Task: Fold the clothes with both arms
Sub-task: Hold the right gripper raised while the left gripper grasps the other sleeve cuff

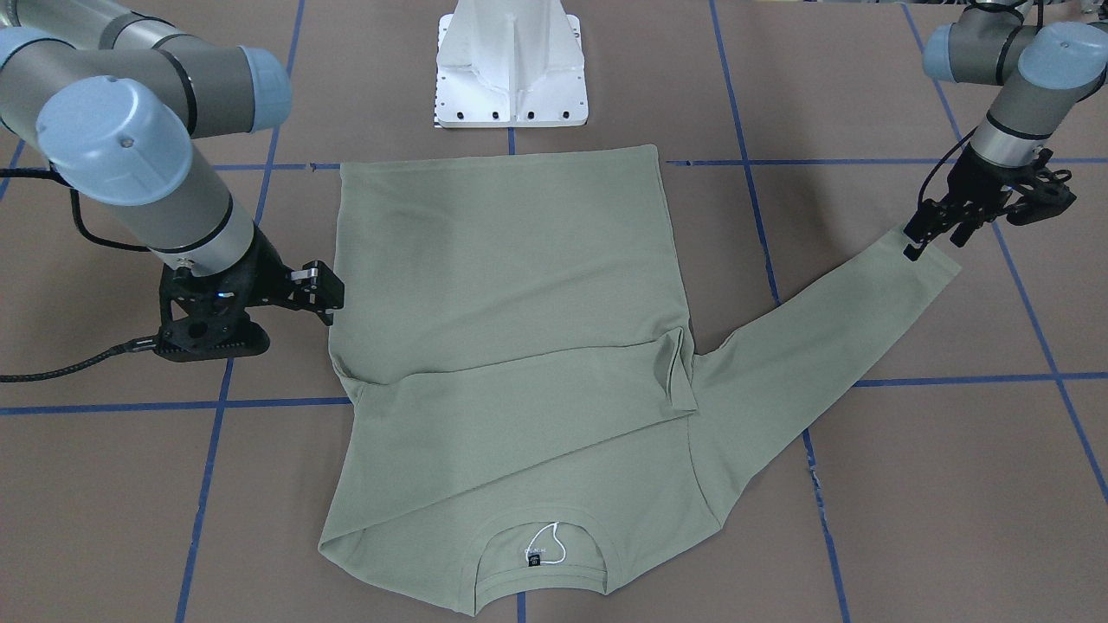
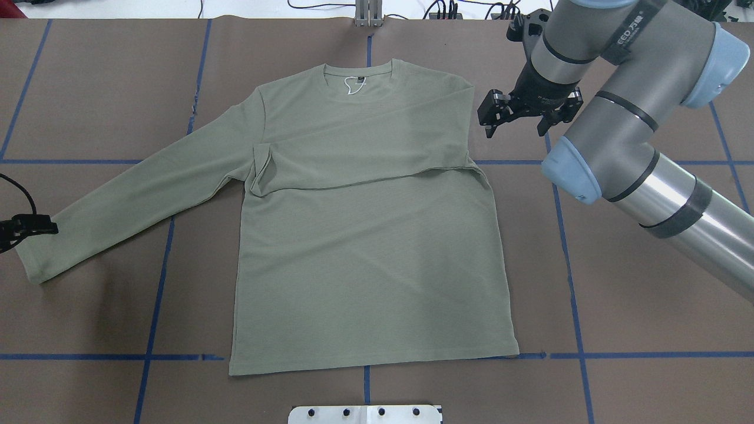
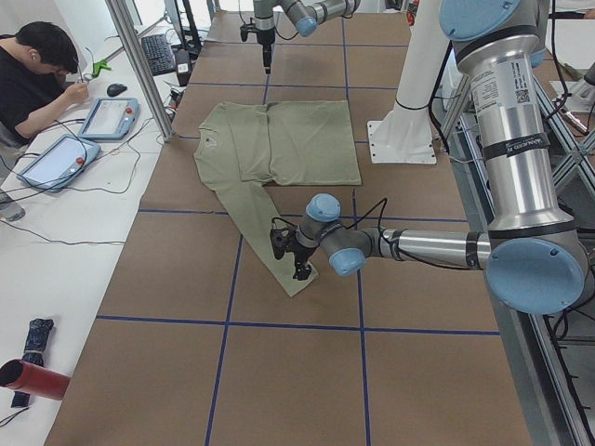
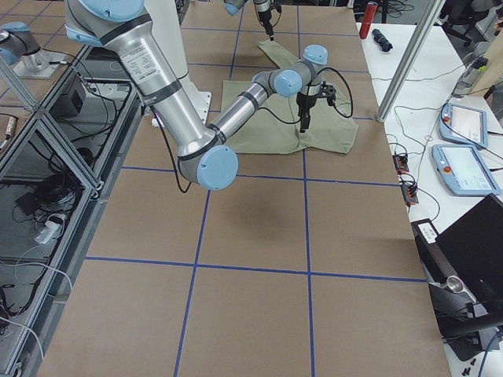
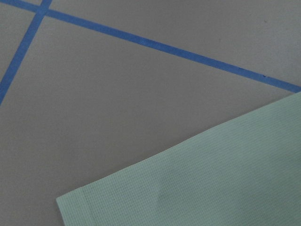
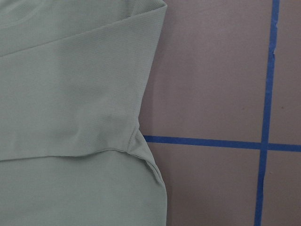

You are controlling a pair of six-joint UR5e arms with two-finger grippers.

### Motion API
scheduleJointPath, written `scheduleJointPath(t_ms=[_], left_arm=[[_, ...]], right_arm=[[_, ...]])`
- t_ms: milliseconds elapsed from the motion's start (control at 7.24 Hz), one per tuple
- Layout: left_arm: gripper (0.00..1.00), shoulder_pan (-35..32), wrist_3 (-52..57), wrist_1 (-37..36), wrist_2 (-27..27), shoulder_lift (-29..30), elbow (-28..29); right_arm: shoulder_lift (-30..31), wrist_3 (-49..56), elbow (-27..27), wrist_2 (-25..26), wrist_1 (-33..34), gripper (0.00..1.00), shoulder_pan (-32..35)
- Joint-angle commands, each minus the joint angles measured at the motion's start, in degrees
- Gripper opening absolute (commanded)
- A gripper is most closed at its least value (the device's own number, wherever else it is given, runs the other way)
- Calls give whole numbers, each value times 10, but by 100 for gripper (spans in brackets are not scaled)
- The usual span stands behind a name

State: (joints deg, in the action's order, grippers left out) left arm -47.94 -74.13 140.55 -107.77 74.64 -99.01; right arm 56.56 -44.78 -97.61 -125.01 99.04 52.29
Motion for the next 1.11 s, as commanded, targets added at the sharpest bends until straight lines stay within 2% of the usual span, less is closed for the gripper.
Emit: scheduleJointPath(t_ms=[0,967], left_arm=[[100,7,-2,-15,7,-7,9],[100,16,-4,-14,10,-1,33]], right_arm=[[12,11,-6,-6,-1,100,5],[13,11,-13,-5,-1,100,5]])
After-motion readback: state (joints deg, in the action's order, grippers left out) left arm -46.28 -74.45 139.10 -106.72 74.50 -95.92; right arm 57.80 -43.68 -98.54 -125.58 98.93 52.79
